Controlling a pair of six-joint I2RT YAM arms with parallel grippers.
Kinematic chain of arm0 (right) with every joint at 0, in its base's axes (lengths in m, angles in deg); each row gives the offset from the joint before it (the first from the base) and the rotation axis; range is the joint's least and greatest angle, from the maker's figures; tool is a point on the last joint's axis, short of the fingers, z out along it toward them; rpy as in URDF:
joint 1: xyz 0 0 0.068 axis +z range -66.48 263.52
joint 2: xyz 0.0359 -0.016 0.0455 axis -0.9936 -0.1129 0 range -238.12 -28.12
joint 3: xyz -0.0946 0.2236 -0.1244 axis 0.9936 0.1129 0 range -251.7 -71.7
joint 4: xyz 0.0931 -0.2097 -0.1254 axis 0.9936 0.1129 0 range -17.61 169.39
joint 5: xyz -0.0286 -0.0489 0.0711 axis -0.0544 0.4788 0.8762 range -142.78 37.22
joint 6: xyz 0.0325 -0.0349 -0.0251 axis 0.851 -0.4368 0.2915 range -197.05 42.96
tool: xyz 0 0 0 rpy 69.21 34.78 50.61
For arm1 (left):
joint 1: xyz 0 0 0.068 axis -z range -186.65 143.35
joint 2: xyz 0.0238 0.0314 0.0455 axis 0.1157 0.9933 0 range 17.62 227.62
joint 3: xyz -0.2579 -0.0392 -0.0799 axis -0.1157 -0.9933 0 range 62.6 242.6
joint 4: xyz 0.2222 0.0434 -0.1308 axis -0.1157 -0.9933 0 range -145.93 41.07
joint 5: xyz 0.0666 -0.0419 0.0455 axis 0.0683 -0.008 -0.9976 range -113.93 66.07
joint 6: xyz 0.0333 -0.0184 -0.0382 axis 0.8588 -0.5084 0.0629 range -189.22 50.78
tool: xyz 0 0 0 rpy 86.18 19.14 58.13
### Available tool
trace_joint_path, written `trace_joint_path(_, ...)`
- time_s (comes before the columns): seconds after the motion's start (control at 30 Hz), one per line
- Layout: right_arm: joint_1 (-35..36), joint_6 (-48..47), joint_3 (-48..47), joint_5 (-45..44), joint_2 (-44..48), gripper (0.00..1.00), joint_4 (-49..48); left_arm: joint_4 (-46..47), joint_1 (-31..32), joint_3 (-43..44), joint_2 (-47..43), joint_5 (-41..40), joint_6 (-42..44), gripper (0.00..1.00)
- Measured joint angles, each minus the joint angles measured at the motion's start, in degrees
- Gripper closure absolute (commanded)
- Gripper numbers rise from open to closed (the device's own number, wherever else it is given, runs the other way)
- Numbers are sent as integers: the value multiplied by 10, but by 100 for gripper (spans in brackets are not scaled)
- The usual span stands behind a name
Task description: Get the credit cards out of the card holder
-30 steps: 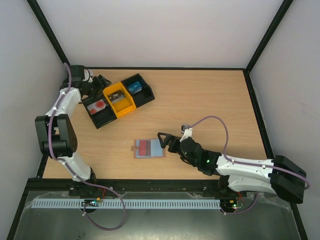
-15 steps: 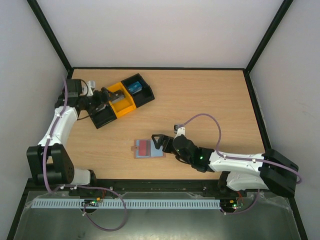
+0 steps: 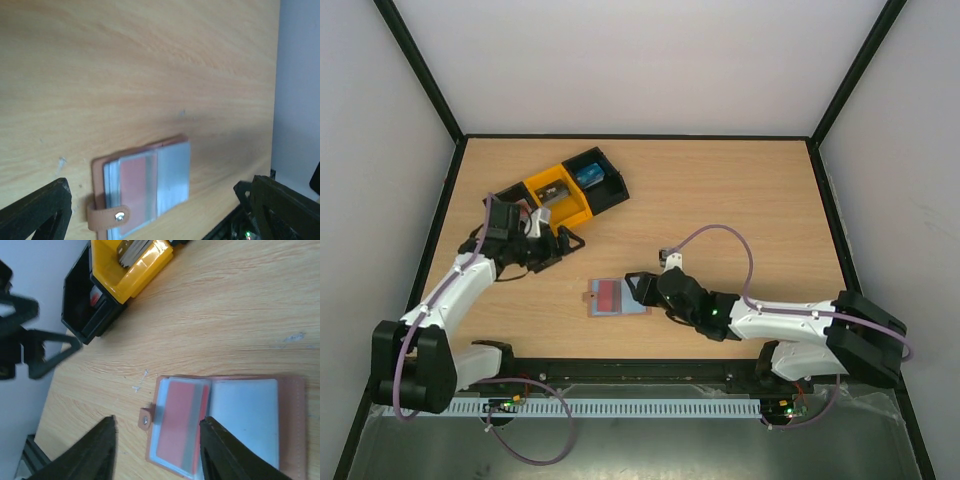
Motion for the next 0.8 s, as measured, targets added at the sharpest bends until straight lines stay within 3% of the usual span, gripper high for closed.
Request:
trace_joint_path(0.17,-2,3,-8,6,-25,67,-8,49,49,-66,-14,-1,-41,6)
trace_joint_path(0.37,-9,14,-8,29,-90,69,-39,110,102,-109,-15,-1,-80,11)
trace_joint_path(0.6,-32,25,-8,82,-168,76,-110,190,145,-146,14,-1,-114,31)
trace_joint_path(0.8,-39,30,-8,116,-210,77,-142,246,163,-181,57,-5,-138,37)
